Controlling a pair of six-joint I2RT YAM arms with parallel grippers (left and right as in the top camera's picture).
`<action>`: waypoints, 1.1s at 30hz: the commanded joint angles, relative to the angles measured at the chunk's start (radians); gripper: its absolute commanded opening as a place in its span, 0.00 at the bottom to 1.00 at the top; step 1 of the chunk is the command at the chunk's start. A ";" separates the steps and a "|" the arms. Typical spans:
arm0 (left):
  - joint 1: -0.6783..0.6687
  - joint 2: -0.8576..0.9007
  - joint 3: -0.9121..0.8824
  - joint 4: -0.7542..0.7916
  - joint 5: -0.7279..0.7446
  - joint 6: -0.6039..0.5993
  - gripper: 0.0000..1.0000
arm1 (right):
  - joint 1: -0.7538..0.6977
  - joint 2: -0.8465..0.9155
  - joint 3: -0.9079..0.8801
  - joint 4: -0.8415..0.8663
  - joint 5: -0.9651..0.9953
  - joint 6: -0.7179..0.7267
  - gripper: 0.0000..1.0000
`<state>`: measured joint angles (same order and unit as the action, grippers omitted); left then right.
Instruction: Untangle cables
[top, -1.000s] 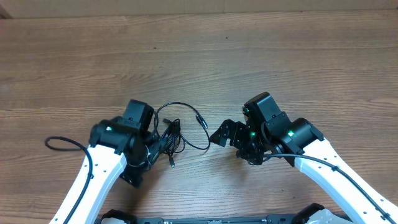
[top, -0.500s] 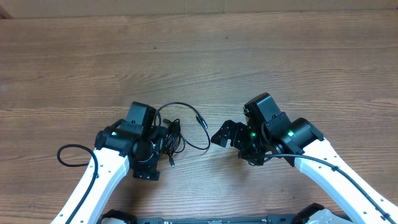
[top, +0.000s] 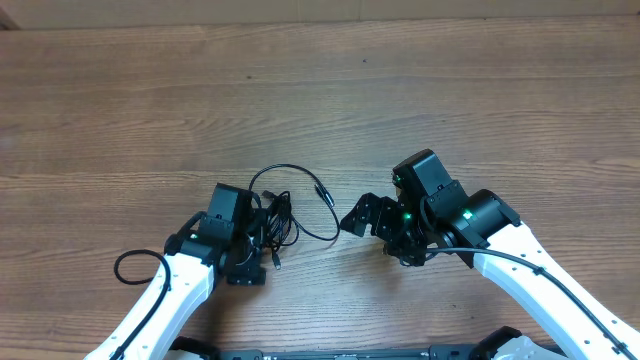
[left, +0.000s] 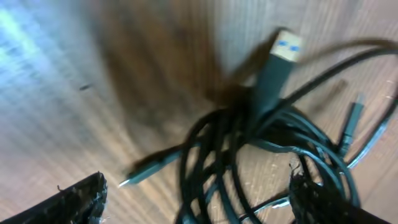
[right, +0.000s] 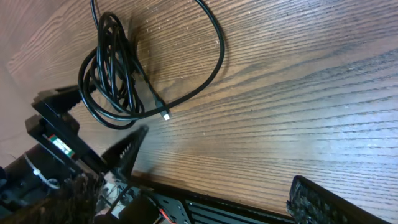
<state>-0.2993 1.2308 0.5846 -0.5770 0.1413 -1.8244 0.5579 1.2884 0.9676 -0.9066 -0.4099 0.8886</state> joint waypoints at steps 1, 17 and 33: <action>-0.002 -0.001 -0.017 0.019 -0.037 0.060 0.93 | -0.002 -0.002 0.000 0.003 0.022 -0.006 0.96; -0.009 0.077 -0.027 0.068 -0.046 0.068 0.72 | -0.002 -0.002 0.000 0.002 0.024 -0.006 0.96; 0.004 0.117 0.006 0.205 0.006 0.428 0.04 | -0.002 -0.002 0.000 -0.008 0.010 -0.005 0.96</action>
<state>-0.3012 1.3800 0.5735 -0.3737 0.1287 -1.5566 0.5579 1.2888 0.9676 -0.9165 -0.3931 0.8886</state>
